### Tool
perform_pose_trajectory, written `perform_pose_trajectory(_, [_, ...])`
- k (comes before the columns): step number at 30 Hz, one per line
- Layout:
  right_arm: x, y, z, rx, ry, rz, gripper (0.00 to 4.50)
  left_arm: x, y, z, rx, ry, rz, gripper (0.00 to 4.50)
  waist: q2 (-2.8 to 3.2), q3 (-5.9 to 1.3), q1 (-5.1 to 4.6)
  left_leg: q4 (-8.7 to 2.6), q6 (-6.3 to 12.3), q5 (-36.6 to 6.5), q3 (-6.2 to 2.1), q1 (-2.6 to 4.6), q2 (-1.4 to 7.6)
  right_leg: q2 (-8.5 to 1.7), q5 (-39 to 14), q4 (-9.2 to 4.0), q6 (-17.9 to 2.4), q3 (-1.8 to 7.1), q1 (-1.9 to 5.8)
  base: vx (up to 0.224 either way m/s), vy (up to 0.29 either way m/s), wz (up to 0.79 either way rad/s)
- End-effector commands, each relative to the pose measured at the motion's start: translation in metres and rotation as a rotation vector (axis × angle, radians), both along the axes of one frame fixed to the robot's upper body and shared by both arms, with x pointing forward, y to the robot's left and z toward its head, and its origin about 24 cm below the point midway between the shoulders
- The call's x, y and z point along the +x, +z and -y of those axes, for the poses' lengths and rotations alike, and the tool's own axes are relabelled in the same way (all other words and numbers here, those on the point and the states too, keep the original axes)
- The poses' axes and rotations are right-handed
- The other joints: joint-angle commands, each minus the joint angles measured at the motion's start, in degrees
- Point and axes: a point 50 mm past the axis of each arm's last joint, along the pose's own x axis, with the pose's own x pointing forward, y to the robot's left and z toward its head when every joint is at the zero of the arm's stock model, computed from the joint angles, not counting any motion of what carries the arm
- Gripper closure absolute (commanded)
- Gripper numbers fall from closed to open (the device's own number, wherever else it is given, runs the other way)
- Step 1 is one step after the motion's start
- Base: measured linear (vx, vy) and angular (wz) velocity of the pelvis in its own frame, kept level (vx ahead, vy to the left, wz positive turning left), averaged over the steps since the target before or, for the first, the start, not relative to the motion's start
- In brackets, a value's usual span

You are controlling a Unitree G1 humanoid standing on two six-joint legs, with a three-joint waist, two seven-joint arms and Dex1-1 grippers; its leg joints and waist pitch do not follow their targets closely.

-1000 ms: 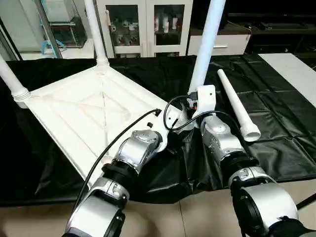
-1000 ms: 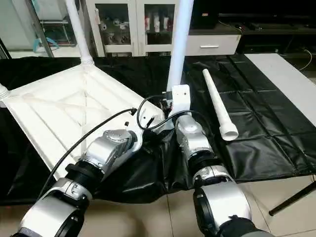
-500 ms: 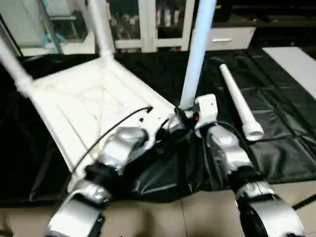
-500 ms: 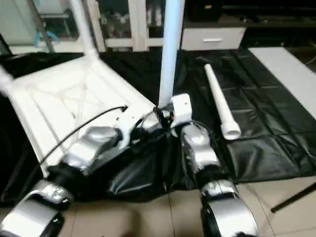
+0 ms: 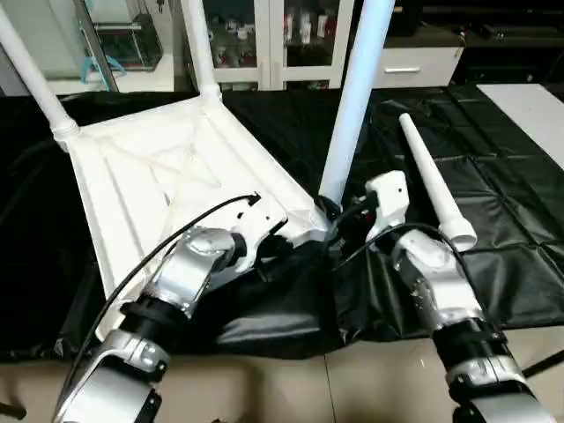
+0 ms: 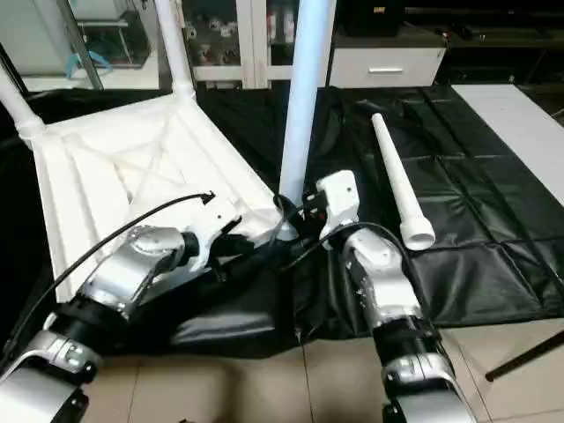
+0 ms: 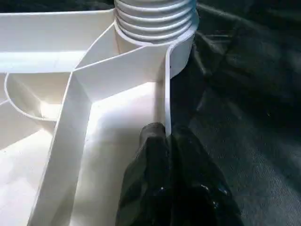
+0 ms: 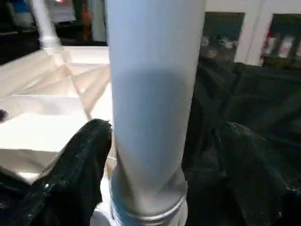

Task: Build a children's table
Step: Insert table leg to table base

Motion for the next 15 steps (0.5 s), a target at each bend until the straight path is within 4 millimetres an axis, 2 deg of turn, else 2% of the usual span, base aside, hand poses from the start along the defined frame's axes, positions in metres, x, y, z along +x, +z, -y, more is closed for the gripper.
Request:
perform_pose_trajectory(1, [-0.003,0.004,0.000,0.008,0.044,-0.001,0.80,-0.005,0.000,0.002,0.005,-0.063,-0.009,4.50,-0.47,-3.54,0.15,-3.32,8.25,-0.8,-0.75,0.53,3.11,-3.56,5.6,-2.74,-16.5,2.66,3.81,0.000,0.000,0.00])
perform_pose_trajectory(6, [-0.007,0.003,0.003,0.006,0.110,-0.038,0.80,-0.013,0.000,-0.004,0.012,-0.139,-0.042,4.50,-0.44,-3.65,0.21,-3.23,8.14,0.0,-0.81,0.64,3.19,-3.52,5.6,-2.54,-16.7,2.64,3.80,0.000,0.000,0.00])
perform_pose_trajectory(10, [-0.014,-0.001,0.002,-0.026,0.222,-0.093,0.80,-0.024,0.003,-0.004,-0.013,-0.250,-0.053,4.50,-0.46,-3.68,0.33,-3.02,8.94,1.4,-0.73,0.68,3.11,-3.44,7.0,-2.34,-17.1,2.62,3.70,0.000,0.000,0.00])
perform_pose_trajectory(11, [-0.016,-0.002,0.002,-0.035,0.246,-0.103,0.80,-0.026,0.003,-0.004,-0.020,-0.272,-0.056,4.50,-0.61,-3.65,0.55,-3.02,8.92,1.1,-0.76,0.64,3.16,-3.50,6.2,-2.34,-17.0,2.61,3.83,0.000,0.000,0.00])
perform_pose_trajectory(15, [-0.026,-0.007,0.001,-0.074,0.349,-0.153,0.80,-0.034,0.006,-0.002,-0.045,-0.373,-0.059,4.50,-0.69,-3.61,1.34,-3.01,8.45,0.7,-0.61,0.93,3.29,-3.44,4.8,-2.33,-16.6,2.71,3.50,0.000,0.000,0.00])
